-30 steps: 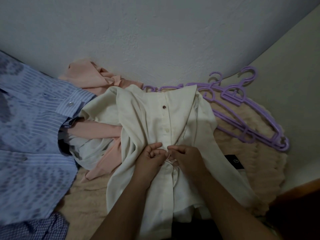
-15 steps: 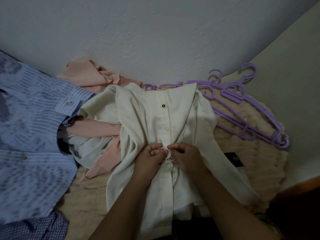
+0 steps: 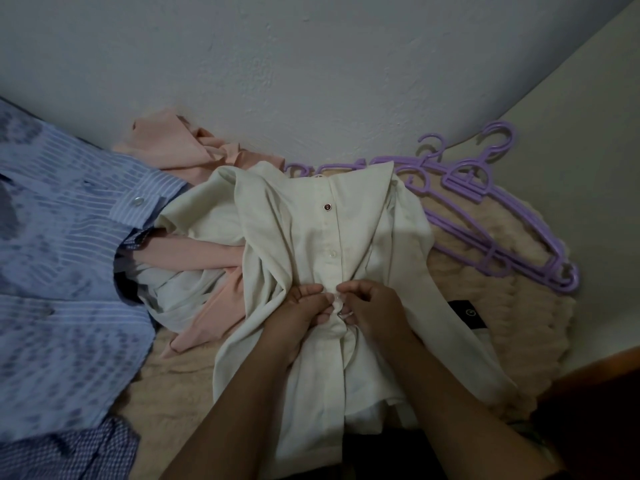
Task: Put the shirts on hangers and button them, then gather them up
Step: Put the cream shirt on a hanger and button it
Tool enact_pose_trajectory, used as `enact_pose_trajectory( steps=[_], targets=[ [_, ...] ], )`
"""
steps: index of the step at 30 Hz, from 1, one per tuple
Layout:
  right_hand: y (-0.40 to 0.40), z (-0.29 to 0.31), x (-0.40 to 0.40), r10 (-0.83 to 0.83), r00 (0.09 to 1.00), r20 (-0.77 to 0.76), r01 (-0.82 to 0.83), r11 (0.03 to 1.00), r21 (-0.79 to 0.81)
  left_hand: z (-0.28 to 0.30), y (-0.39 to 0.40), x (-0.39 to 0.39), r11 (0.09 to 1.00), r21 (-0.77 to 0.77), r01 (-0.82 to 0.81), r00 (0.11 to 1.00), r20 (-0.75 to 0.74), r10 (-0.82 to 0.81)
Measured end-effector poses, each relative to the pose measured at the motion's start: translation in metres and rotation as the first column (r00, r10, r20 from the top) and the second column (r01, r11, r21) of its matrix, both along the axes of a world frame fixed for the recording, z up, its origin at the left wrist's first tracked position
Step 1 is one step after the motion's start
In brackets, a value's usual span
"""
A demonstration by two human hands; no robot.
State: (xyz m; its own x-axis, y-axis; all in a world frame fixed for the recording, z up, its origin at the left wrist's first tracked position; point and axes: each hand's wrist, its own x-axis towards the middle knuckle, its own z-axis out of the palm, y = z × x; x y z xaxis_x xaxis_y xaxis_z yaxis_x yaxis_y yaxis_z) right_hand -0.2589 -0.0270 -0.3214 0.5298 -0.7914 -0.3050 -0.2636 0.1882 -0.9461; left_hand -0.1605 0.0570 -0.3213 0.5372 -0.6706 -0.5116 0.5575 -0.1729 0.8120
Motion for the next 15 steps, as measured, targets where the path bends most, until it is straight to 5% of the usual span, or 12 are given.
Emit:
enact_pose_trajectory(
  steps=[4, 7, 15],
  targets=[
    [0.005, 0.006, -0.012, -0.056, 0.994, 0.090, 0.053, 0.998, 0.039, 0.007, 0.008, -0.004, 0.998, 0.063, -0.017, 0.973, 0.233, 0.002],
    [0.020, 0.009, -0.028, -0.172, 0.974, 0.149, 0.158, 0.982, 0.101, 0.015, 0.022, -0.018, 0.984, 0.142, -0.109, 0.839, 0.545, 0.014],
    [0.064, 0.000, -0.063, -0.262, 0.954, 0.145, 0.235, 0.955, 0.182, 0.005, 0.058, -0.071, 0.950, 0.307, -0.059, 0.694, 0.697, -0.182]
  ],
)
